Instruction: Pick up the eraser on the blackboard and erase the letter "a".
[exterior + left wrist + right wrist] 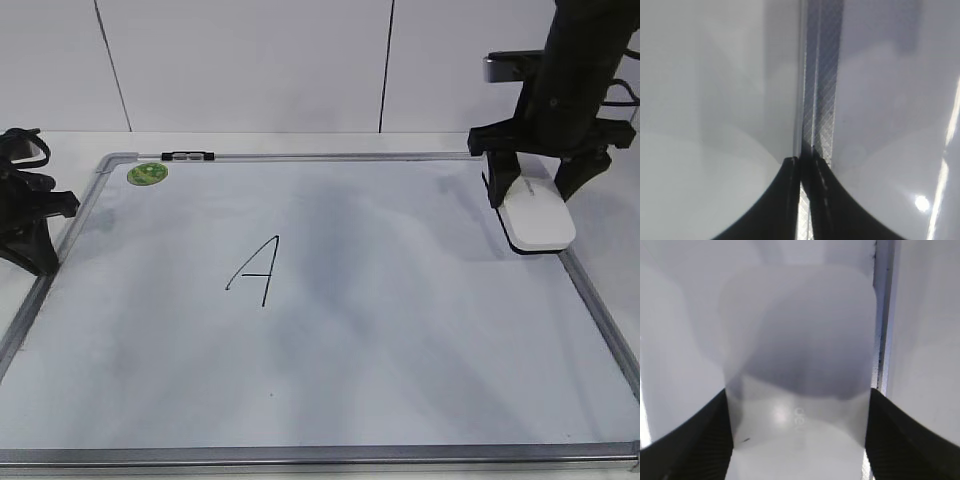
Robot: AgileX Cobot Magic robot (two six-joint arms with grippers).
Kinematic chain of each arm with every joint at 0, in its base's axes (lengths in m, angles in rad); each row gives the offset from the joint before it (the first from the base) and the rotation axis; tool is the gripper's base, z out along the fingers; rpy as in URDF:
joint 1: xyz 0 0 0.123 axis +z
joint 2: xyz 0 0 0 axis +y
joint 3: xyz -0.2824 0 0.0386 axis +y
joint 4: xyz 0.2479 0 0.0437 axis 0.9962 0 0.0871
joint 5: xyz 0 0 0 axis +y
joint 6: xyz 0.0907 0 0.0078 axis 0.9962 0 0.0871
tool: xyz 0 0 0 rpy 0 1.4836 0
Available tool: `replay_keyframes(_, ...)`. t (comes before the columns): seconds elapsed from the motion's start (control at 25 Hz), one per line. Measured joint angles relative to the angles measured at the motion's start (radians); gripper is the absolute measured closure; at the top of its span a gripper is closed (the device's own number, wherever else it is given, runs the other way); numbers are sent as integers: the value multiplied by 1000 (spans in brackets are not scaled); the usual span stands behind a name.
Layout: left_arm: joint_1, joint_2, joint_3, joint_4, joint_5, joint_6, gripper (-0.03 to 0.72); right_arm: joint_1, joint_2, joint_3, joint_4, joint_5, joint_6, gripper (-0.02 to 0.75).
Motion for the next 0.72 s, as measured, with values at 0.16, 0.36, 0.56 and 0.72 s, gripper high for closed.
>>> replay_keyframes(0.16, 0, 0, 0, 0, 0, 0, 676, -26, 11, 37, 9, -6, -5, 183)
replay_keyframes(0.36, 0, 0, 0, 0, 0, 0, 676, -59, 11, 79, 9, -9, -9, 183)
replay_keyframes(0.56, 0, 0, 0, 0, 0, 0, 676, -63, 11, 81, 23, -14, -27, 183)
replay_keyframes(0.72, -2, 0, 0, 0, 0, 0, 676, -63, 11, 103, 26, -18, -31, 183)
